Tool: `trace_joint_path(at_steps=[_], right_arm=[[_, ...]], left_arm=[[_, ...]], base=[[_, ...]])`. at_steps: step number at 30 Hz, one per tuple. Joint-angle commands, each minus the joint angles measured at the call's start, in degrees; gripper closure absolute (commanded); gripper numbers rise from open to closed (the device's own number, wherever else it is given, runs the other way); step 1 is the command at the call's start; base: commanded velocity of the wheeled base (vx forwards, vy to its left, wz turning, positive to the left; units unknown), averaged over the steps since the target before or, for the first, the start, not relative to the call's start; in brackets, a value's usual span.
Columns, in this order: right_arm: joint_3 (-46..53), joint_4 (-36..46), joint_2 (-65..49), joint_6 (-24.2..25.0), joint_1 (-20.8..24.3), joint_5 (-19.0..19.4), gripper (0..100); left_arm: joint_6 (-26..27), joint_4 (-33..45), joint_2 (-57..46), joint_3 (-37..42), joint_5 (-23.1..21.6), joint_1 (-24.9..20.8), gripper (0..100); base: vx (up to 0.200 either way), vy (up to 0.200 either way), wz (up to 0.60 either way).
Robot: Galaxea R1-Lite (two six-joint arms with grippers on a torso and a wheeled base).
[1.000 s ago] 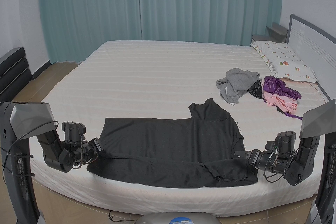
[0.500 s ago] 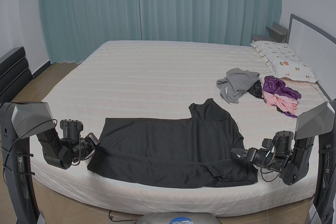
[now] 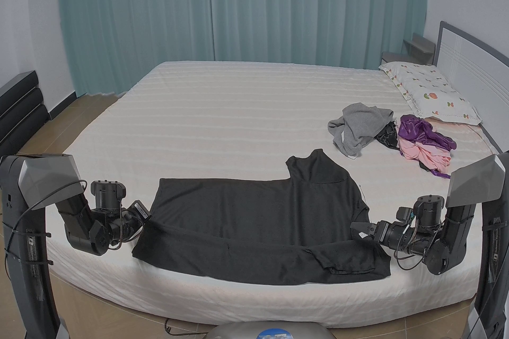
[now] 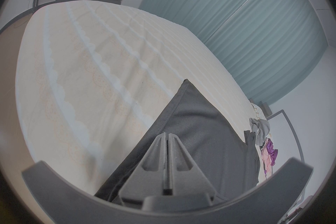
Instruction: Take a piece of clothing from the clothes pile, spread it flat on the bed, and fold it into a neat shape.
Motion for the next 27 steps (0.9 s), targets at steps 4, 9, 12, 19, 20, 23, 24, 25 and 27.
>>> trace_joint_path(at_steps=[4,9,12,19,20,23,24,25,27], right_arm=[[-0.48,0.01,1.10,-0.08,-0.49,0.91,0],[0.23,0.01,2.06,-0.17,-0.57,2.06,0],[0.31,0.01,2.33,-0.34,-0.75,2.06,0],[0.58,0.01,2.94,-2.71,-1.10,2.06,0],[0.58,-0.07,2.94,-2.71,-1.10,2.06,0],[-0.56,-0.69,3.38,-3.07,-1.80,2.14,0],[-0.65,-0.43,3.47,-3.07,-1.80,2.06,0],[-0.65,-0.25,3.47,-3.07,-1.80,2.06,0],[-0.74,0.01,3.47,-3.07,-1.80,2.06,0]], left_arm=[[-0.03,0.04,0.06,0.03,0.00,0.01,100],[-0.03,-0.22,0.06,0.11,0.00,0.01,100],[-0.03,-0.22,0.06,0.20,0.00,0.01,100],[-0.12,-0.31,0.06,0.20,-0.08,0.01,100],[-0.12,-0.31,0.06,0.20,-0.08,0.01,100],[-0.12,-0.31,0.06,0.20,0.00,0.01,100],[-0.12,-0.31,0.06,0.20,0.00,0.01,100],[-0.12,-0.31,0.06,0.11,0.00,0.01,100],[-0.12,-0.22,0.06,0.03,0.00,0.01,100]], base=[[0.000,0.000,0.00],[0.000,0.000,0.00],[0.000,0.000,0.00],[0.000,0.000,0.00],[0.000,0.000,0.00],[0.000,0.000,0.00],[0.000,0.000,0.00],[0.000,0.000,0.00],[0.000,0.000,0.00]])
